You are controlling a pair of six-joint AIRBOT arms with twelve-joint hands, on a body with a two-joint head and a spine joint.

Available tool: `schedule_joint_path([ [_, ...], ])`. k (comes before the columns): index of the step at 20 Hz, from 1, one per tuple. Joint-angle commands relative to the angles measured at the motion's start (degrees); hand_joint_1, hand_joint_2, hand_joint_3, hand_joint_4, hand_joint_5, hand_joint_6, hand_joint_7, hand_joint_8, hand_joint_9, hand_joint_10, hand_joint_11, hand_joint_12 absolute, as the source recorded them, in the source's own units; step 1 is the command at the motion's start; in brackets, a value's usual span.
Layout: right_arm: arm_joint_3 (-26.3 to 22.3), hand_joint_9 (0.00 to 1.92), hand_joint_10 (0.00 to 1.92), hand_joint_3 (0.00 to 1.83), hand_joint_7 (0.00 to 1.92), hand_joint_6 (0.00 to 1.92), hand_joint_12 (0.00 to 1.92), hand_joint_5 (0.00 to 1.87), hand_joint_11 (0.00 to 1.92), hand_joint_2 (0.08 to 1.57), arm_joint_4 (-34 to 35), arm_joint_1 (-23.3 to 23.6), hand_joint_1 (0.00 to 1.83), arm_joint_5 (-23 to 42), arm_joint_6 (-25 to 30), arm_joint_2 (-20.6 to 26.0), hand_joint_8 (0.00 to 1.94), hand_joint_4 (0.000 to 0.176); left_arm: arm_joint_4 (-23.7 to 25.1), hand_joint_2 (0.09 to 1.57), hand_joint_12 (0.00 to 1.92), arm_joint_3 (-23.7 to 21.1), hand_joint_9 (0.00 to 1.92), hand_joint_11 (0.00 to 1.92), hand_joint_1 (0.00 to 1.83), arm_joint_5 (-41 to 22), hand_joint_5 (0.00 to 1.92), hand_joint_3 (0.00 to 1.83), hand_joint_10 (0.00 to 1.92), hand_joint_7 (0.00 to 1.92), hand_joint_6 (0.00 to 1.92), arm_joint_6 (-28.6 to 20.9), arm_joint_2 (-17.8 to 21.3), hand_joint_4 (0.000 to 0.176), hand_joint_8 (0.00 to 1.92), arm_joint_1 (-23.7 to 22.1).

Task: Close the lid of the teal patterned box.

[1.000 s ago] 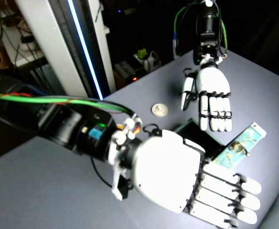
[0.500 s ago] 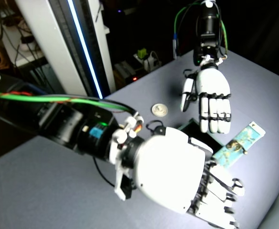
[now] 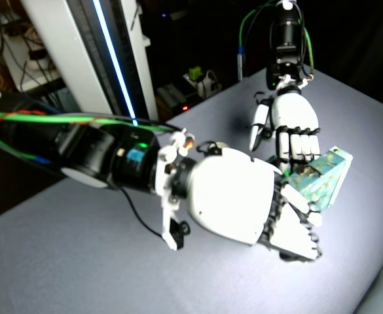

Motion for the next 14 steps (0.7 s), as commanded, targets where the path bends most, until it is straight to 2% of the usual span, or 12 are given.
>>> schedule_joint_path([
  [1,-0.49,0.40,1.13,0.00,0.84,0.02,1.77,0.61,0.21,1.38,-0.68,0.04,0.08,7.23,0.11,0.84,0.04,0.000,-0.92,1.40,0.00,-0.29,0.00,0.00,0.16,-7.89,0.05,0.00,0.00,0.00,0.01,-0.18,0.60,0.029,0.00,0.02],
  [3,-1.89,0.35,1.05,0.00,0.80,0.02,1.78,0.59,0.09,1.40,-1.08,-1.01,0.04,8.29,0.13,1.86,0.02,0.000,-1.33,1.40,0.00,-1.02,0.00,0.00,0.15,-8.95,0.06,0.00,0.00,0.00,0.01,-0.19,1.27,0.017,0.00,0.99],
  [4,-2.74,0.14,0.59,0.00,0.43,0.00,1.47,0.42,0.00,1.38,-1.39,-1.72,0.00,8.81,0.15,2.38,0.00,0.000,-1.77,1.39,0.00,-1.54,0.00,0.00,0.15,-9.89,0.07,0.00,0.00,0.00,0.01,-0.19,1.81,0.023,0.00,1.72],
  [5,-3.03,0.14,0.59,0.00,0.43,0.00,1.47,0.42,0.00,1.38,-1.47,-1.97,0.00,9.02,0.19,2.58,0.00,0.000,-1.88,1.39,0.00,-1.73,0.00,0.00,0.15,-10.20,0.07,0.00,0.00,0.00,0.01,-0.19,2.00,0.023,0.00,1.97],
  [7,-4.29,0.10,0.34,0.00,0.27,0.00,1.15,0.33,0.00,1.39,-1.78,-3.10,0.00,10.16,0.58,3.62,0.00,0.000,-1.94,1.40,0.00,-2.46,0.00,0.00,0.13,-11.05,0.06,0.00,0.00,0.00,0.01,-0.18,2.68,0.031,0.00,2.68],
  [8,-4.78,0.11,0.27,0.00,0.26,0.00,1.14,0.32,0.00,1.40,-2.01,-3.62,0.00,10.79,1.04,4.07,0.00,0.000,-1.94,1.40,0.00,-2.85,0.00,0.00,0.13,-11.49,0.06,0.00,0.00,0.00,0.00,-0.18,3.04,0.025,0.00,3.09],
  [9,-5.21,0.18,0.29,0.00,0.32,0.01,1.26,0.35,0.00,1.40,-2.40,-4.20,0.00,11.42,1.83,4.50,0.02,0.000,-2.01,1.41,0.00,-3.31,0.00,0.00,0.13,-12.02,0.04,0.01,0.00,0.00,0.00,-0.18,3.42,0.037,0.00,3.64],
  [10,-5.48,0.21,0.31,0.00,0.35,0.02,1.34,0.37,0.00,1.41,-2.91,-4.69,0.00,12.07,2.89,4.83,0.02,0.000,-2.14,1.42,0.00,-3.68,0.00,0.00,0.13,-12.57,0.04,0.01,0.00,0.00,0.00,-0.18,3.74,0.034,0.00,4.18],
  [11,-5.87,0.18,0.47,0.00,0.38,0.02,1.47,0.39,0.00,1.42,-3.41,-5.36,0.01,12.80,4.09,5.25,0.02,0.000,-2.45,1.41,0.00,-4.22,0.00,0.00,0.12,-13.28,0.03,0.01,0.00,0.00,0.00,-0.18,4.16,0.040,0.00,5.06],
  [12,-6.17,0.10,1.00,0.00,0.47,0.09,1.77,0.44,0.00,1.41,-3.76,-5.94,0.05,13.34,4.98,5.57,0.09,0.000,-2.70,1.40,0.00,-4.56,0.00,0.00,0.13,-13.71,0.02,0.00,0.00,0.00,0.00,-0.18,4.40,0.064,0.00,5.64],
  [13,-6.47,0.06,1.30,0.00,0.40,0.44,1.89,0.33,0.00,1.43,-4.07,-6.61,0.02,13.95,5.89,5.89,0.45,0.000,-2.99,1.40,0.00,-4.83,0.00,0.01,0.16,-14.17,0.03,0.00,0.00,0.00,0.00,-0.18,4.55,0.058,0.00,6.18],
  [14,-6.76,0.11,1.44,0.00,0.33,0.74,1.91,0.25,0.06,1.43,-4.22,-7.24,0.00,14.55,6.67,6.17,0.80,0.000,-3.31,1.41,0.00,-5.02,0.00,0.00,0.19,-14.50,0.03,0.00,0.00,0.00,0.00,-0.18,4.67,0.041,0.00,6.63],
])
